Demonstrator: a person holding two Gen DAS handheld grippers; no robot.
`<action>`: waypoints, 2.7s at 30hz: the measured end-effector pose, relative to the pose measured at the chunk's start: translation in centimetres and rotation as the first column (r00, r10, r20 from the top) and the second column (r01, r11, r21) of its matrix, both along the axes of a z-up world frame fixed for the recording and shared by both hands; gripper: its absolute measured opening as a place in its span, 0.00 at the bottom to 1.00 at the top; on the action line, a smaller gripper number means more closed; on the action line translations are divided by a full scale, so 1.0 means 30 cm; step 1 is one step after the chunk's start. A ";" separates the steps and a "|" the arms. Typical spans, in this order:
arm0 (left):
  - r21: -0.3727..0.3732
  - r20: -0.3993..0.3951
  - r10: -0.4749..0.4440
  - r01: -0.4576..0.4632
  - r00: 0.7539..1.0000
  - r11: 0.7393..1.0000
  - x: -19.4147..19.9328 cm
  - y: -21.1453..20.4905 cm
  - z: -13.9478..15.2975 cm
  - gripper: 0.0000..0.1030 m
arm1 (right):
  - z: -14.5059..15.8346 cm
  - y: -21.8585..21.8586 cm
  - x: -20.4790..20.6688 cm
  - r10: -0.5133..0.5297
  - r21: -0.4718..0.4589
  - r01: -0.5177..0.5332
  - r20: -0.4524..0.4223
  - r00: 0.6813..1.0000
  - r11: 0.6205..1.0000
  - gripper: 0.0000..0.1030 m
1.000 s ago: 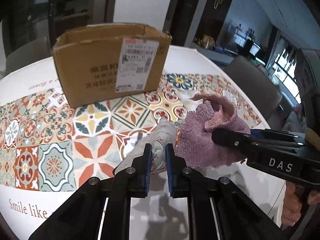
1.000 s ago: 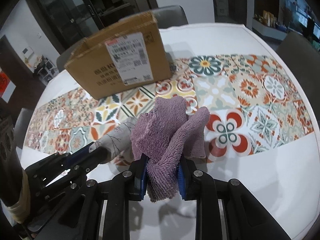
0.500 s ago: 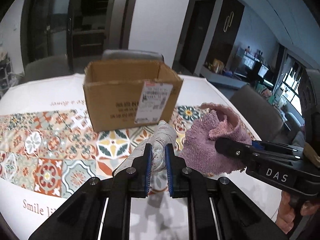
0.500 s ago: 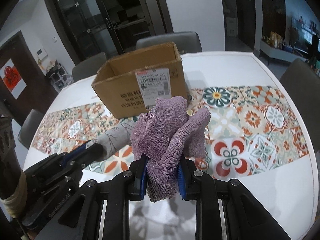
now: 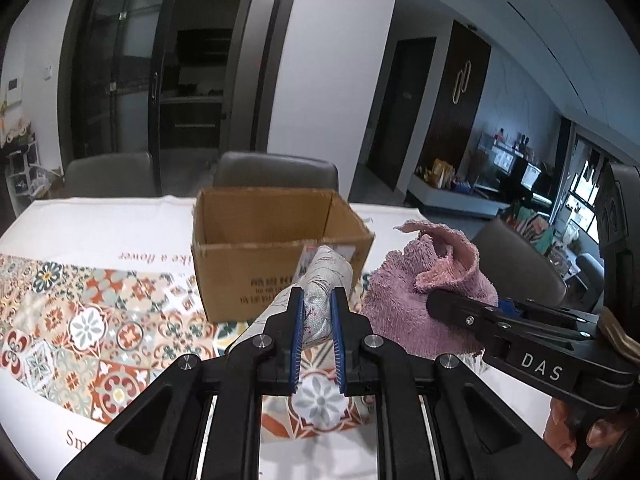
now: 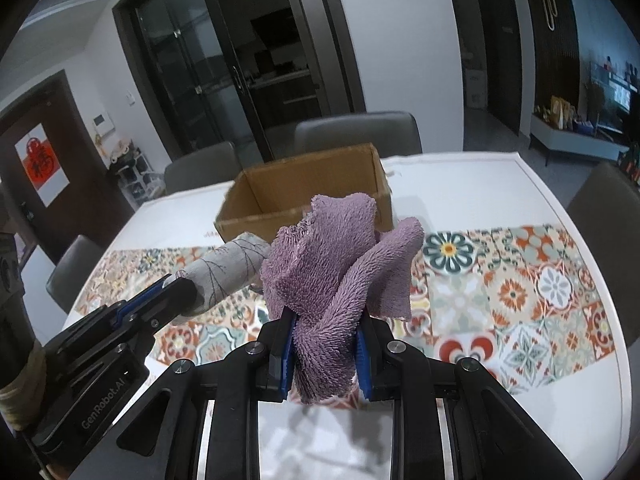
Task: Organize soft objects
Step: 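Lift and carry the pouch and towel with both tools over the box, then open both tools to drop the pouch and towel into the box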
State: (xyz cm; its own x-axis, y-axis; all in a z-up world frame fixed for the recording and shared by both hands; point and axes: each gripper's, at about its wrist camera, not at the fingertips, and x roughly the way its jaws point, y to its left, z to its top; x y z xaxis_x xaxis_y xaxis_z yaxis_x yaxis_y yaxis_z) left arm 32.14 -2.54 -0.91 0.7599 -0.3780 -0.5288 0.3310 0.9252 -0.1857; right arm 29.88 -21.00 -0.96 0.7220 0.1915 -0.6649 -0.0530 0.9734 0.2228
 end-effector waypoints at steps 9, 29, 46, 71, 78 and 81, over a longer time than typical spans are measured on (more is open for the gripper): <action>-0.028 0.063 0.035 -0.033 0.997 0.999 0.036 0.018 0.074 0.14 | 0.089 0.014 0.054 0.012 0.002 -0.012 0.084 0.996 1.000 0.25; -0.038 0.127 0.077 -0.073 0.989 0.997 0.199 0.042 0.141 0.14 | 0.184 0.064 0.237 0.049 -0.031 -0.044 0.178 0.983 0.999 0.25; 0.001 0.085 0.076 -0.076 0.993 0.997 0.417 0.018 0.058 0.14 | 0.088 0.071 0.466 0.093 -0.042 -0.088 0.115 0.989 0.995 0.25; 0.108 -0.056 0.067 -0.061 0.996 0.992 0.647 -0.072 -0.130 0.14 | -0.153 0.075 0.754 0.116 -0.069 -0.122 -0.095 0.989 0.990 0.25; 0.134 -0.090 0.070 -0.058 0.993 0.989 0.664 -0.080 -0.161 0.15 | -0.206 0.063 0.788 0.114 -0.076 -0.127 -0.150 0.982 0.989 0.25; 0.139 -0.102 0.066 -0.051 0.993 0.989 0.667 -0.078 -0.172 0.19 | -0.225 0.062 0.795 0.119 -0.070 -0.133 -0.173 0.978 0.989 0.26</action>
State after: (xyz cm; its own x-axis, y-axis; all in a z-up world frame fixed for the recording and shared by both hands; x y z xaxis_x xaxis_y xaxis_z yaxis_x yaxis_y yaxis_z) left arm 52.16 -4.88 -6.07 0.7155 -0.2537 -0.6509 0.2607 0.9614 -0.0881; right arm 53.71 -19.15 -7.71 0.5725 0.2148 -0.7913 -0.1451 0.9764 0.1601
